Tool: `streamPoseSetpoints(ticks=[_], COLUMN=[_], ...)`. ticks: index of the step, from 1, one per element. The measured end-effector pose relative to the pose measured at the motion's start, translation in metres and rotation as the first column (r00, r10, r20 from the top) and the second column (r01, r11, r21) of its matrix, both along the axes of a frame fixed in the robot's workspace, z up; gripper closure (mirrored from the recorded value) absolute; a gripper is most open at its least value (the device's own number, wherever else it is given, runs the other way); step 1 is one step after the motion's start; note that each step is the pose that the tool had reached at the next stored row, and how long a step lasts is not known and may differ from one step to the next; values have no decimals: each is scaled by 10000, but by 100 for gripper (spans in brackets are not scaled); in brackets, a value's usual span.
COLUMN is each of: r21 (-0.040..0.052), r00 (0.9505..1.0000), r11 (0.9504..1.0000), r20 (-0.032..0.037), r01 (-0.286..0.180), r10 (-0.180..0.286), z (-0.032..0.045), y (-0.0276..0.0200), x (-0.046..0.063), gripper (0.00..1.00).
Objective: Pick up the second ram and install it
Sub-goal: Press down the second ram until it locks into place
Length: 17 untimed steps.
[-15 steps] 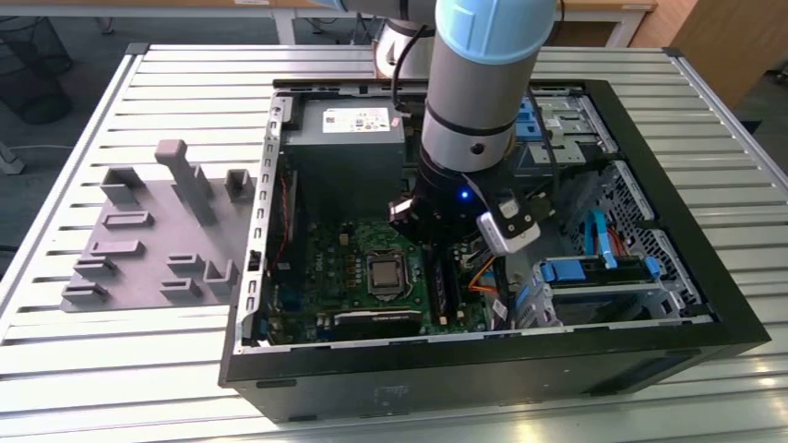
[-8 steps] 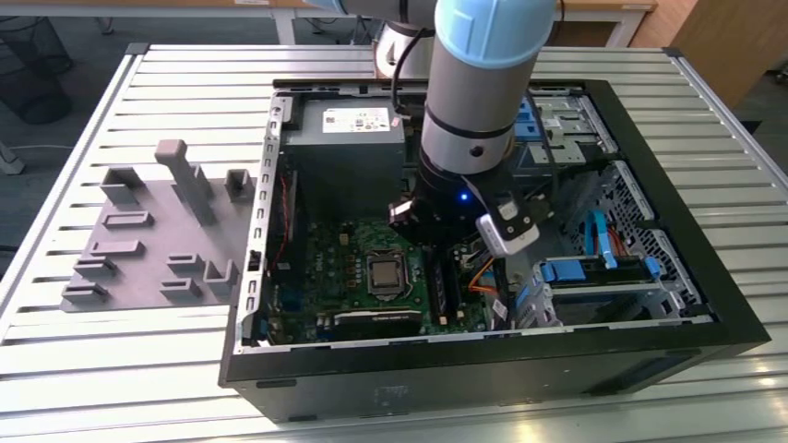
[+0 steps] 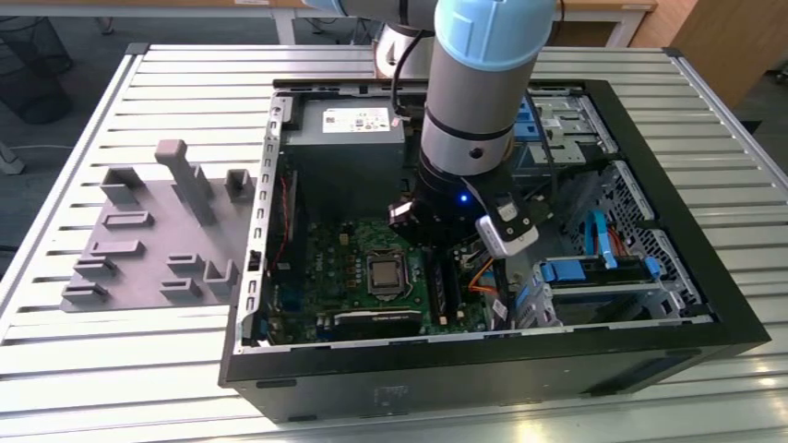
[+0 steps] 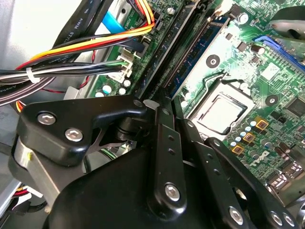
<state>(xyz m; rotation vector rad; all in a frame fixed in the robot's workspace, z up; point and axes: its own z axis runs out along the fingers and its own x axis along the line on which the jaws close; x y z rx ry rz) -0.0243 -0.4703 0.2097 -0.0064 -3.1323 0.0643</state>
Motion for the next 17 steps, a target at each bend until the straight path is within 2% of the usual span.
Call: streamPoseSetpoints(ticks=[11, 12, 13, 15, 16, 17], r21=[1, 1, 1, 1, 0, 2], r00=[10000, 10000, 10000, 10000, 10000, 10000], r11=[10000, 10000, 10000, 10000, 10000, 10000], r20=[0, 1, 0, 0, 0, 1], r01=[0, 0, 0, 0, 0, 0], r10=[0, 0, 0, 0, 0, 0], z=[-23, -23, -23, -23, -23, -22], y=[0, 0, 0, 0, 0, 0], x=[0, 0, 0, 0, 0, 0], gripper=[86, 85, 80, 80, 73, 73])
